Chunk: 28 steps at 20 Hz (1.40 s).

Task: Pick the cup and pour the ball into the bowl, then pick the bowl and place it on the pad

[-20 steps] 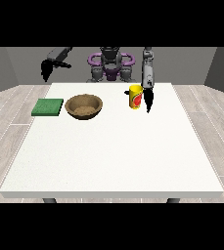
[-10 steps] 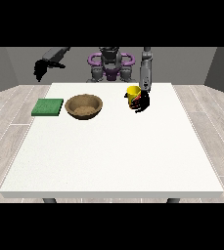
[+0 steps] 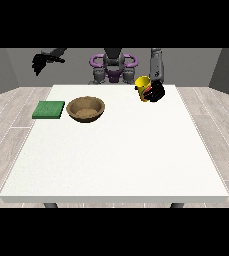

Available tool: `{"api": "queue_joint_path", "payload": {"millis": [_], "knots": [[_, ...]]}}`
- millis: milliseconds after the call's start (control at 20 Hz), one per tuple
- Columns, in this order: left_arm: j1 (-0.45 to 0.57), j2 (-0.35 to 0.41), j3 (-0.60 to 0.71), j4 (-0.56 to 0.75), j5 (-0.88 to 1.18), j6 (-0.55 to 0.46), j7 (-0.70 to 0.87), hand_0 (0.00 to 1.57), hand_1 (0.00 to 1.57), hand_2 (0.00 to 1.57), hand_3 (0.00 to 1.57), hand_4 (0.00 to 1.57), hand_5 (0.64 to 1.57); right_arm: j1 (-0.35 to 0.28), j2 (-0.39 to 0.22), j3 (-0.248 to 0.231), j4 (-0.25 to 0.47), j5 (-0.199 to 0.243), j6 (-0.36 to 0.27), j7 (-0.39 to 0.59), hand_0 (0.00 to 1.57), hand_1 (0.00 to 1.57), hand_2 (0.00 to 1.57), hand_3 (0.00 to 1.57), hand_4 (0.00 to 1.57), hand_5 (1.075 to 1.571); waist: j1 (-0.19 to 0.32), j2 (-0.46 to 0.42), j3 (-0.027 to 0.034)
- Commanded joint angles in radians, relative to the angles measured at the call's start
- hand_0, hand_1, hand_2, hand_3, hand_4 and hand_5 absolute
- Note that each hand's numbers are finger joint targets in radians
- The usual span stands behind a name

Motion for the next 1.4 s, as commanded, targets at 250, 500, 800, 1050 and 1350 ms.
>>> {"api": "queue_joint_path", "payload": {"millis": [250, 500, 800, 1050, 1350], "knots": [[-0.202, 0.217, -0.092, 0.024, -0.209, 0.029, 0.354, 1.47, 1.47, 1.57, 1.57, 1.57, 1.278, 0.009, 0.004, 0.008, 0.061, 0.000, 0.035, -0.019, 0.00, 0.00, 0.00, 0.00, 0.00, 1.568, -0.025, -0.035, -0.0038], [-0.289, 0.102, -0.216, -0.018, -0.353, 0.055, 0.580, 1.49, 1.49, 1.57, 1.57, 1.53, 1.287, 0.004, -0.023, -0.038, 0.206, 0.002, 0.069, -0.116, 0.00, 0.00, 0.00, 0.00, 0.00, 1.569, 0.021, -0.061, -0.0029], [-0.294, 0.077, -0.280, -0.008, -0.505, 0.114, 0.701, 1.50, 1.50, 1.57, 1.57, 1.51, 1.245, -0.066, -0.031, -0.019, 0.159, -0.022, 0.050, 0.019, 0.00, 0.00, 0.00, 0.00, 0.00, 1.569, -0.001, -0.086, -0.0046], [-0.411, 0.010, -0.444, 0.015, -0.730, 0.080, 0.913, 1.56, 1.56, 1.57, 1.57, 1.57, 1.207, -0.059, -0.032, -0.025, 0.238, 0.005, 0.052, -0.042, 0.00, 0.00, 0.00, 0.00, 0.00, 1.570, 0.009, -0.132, -0.0027], [-0.446, -0.099, -0.655, 0.039, -0.977, -0.001, 1.027, 1.50, 1.50, 1.57, 1.57, 1.38, 1.400, -0.040, -0.052, -0.056, 0.313, -0.003, 0.083, -0.099, 0.00, 0.00, 0.00, 0.00, 0.00, 1.571, 0.024, -0.156, -0.0013]]}}
